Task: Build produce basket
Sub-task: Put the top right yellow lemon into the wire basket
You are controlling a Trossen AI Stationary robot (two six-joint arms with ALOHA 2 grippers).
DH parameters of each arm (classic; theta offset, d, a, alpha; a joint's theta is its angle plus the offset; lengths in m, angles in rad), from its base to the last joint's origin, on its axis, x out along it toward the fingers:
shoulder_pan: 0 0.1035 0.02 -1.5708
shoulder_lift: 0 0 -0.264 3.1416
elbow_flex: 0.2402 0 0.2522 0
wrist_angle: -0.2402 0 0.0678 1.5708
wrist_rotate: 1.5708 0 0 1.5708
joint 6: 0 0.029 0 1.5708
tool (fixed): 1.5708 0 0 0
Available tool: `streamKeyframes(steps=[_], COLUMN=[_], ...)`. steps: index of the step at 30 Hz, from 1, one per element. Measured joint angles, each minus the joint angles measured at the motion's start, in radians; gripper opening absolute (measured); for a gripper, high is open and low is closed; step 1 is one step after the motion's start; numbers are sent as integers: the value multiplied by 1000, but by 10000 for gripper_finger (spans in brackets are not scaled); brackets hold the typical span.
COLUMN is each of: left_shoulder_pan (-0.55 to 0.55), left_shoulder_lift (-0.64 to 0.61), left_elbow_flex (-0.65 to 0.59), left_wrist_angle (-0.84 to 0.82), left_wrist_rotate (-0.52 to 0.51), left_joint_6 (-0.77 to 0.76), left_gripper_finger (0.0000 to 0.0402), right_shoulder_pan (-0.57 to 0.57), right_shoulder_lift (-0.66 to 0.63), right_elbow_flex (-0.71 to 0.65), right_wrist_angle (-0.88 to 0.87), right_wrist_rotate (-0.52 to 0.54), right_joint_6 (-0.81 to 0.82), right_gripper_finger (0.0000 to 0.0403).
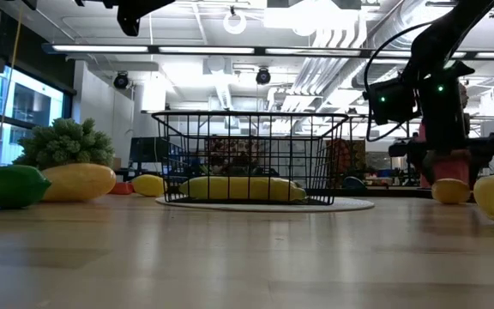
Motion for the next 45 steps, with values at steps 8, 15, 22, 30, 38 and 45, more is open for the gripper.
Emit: streamKeyframes(steps=[8, 15, 22, 30, 38, 45], left_shoulder_pan=[0, 0, 0, 0, 0, 0], left_shoulder_lift=[0, 0, 0, 0, 0, 0], left_elbow_flex=[0, 0, 0, 0, 0, 0], left_wrist_angle=[0, 0, -1, -3, -8, -16], left_wrist_rotate=[0, 0, 0, 0, 0, 0], left_joint_6=[0, 0, -26, -26, -26, -32], left_gripper_finger=[191, 191, 191, 191, 191, 191], right_shoulder_pan=[0, 0, 0, 0, 0, -2], right_shoulder_lift=[0, 0, 0, 0, -14, -143], right_elbow_flex=[-33, -73, -73, -73, -71, 8], right_wrist_angle=[87, 143, 140, 139, 137, 138], right_wrist_rotate=[-44, -70, -58, -47, -49, 26], right_joint_6=[1, -12, -28, -99, -154, -539], right_gripper_finger=[254, 254, 254, 205, 166, 170])
